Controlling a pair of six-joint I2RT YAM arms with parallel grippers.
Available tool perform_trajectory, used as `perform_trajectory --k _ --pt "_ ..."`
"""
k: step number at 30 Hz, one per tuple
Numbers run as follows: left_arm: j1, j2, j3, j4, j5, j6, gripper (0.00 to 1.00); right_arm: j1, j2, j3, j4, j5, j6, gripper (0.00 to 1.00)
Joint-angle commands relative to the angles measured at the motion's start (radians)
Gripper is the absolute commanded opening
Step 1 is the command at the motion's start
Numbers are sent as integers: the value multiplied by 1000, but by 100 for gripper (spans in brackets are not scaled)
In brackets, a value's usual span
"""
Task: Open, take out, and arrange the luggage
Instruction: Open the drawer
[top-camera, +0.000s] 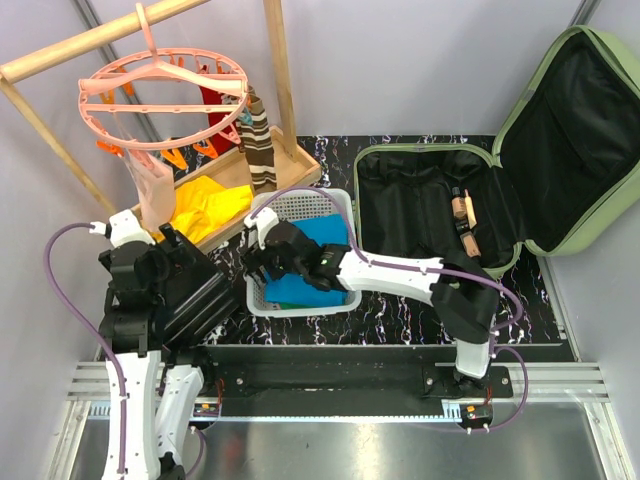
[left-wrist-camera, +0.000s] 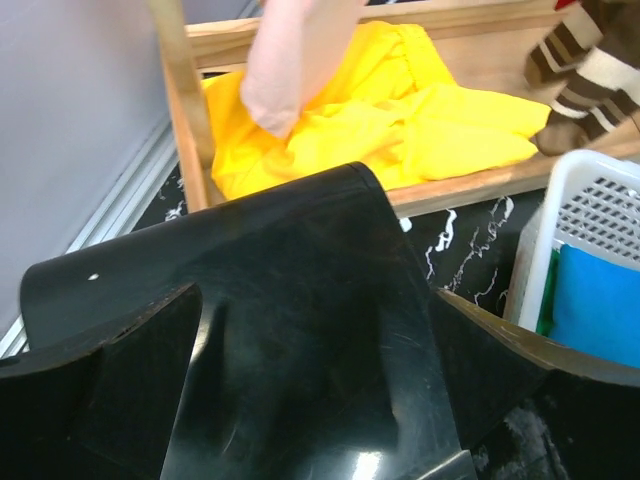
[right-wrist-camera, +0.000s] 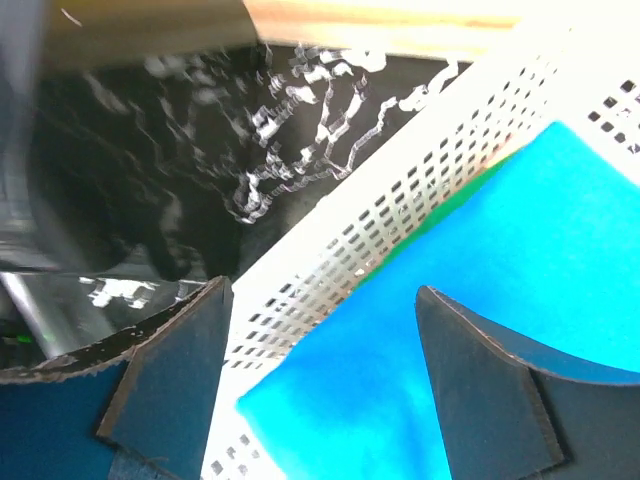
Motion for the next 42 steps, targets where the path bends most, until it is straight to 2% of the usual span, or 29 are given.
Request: perform_trajectory --k 1,6,8,9,11,12,15,18,22,24,31,36,42 --pt "4 38 59 16 -8 -41 99 27 -102 -48 143 -91 83 82" --pt "45 107 82 76 -34 -38 99 74 -102 -66 164 -148 55 82" --pt "122 128 84 119 -29 -35 99 85 -90 -53 163 -182 57 82" --pt "194 139 84 133 -14 -38 99 90 -76 -48 164 -188 55 82" --pt "284 165 82 154 90 -61 99 97 -59 -27 154 -206 46 82" --pt "374 185 82 157 166 -82 99 100 -48 -23 152 -202 40 82" --pt "505 179 58 171 207 -107 99 102 -24 1 142 -200 17 82" --pt "561 148 30 148 195 -140 99 100 -11 30 105 -193 -8 82" --pt "559 35 -22 111 7 -225 99 100 -14 35 106 -205 -19 83" --pt "559 7 -59 101 -14 -240 99 100 -7 39 108 -206 -23 83" --pt "561 -28 -169 39 168 -340 99 96 64 79 89 -128 -49 84" --pt "549 -57 -173 10 198 -358 99 51 117 142 48 -51 -49 83" --pt "523 -66 -200 2 279 -436 99 -31 162 200 46 -61 -37 83"
